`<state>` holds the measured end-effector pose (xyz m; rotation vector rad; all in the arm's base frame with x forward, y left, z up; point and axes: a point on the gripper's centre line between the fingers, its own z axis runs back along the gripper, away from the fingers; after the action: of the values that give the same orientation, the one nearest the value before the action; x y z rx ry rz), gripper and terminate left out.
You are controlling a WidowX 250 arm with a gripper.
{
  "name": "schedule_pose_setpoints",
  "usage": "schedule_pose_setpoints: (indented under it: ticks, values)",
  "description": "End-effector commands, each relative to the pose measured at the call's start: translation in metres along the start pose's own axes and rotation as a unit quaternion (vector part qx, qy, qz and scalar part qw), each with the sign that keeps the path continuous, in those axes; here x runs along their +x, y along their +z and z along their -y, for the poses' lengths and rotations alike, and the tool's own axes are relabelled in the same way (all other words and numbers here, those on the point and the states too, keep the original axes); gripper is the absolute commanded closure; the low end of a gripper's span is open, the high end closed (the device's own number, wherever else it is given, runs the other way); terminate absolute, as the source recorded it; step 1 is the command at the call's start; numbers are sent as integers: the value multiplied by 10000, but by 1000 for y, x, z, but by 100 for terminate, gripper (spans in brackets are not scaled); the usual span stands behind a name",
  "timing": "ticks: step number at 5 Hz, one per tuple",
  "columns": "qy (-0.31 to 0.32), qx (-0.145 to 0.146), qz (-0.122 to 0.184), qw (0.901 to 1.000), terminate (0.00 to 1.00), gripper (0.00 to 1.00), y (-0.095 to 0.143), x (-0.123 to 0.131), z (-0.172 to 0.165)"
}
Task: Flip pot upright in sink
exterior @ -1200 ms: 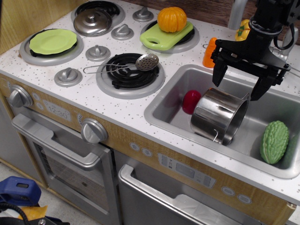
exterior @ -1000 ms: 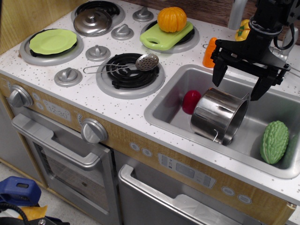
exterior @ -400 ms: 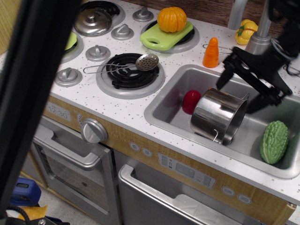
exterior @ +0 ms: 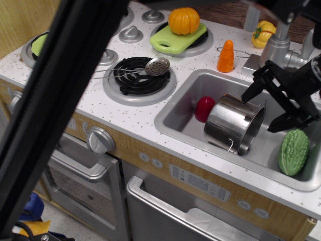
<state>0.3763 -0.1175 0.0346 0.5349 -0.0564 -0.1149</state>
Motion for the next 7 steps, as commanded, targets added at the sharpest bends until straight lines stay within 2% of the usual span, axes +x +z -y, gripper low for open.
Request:
schedule_pose_setpoints:
  ticks: [1, 3, 5, 6, 7]
  values:
    - [-19, 241, 376, 9990, 0, 0, 8, 7, -11]
    - [-161, 483, 628, 9967, 0, 0, -12, 9, -16]
    - [-194, 525, 842, 9949, 0, 0, -38, 3, -22]
    - [-203, 446, 893, 9948, 0, 100, -43, 4, -26]
    - [-126, 342, 770, 9964, 0, 100, -34, 6, -28]
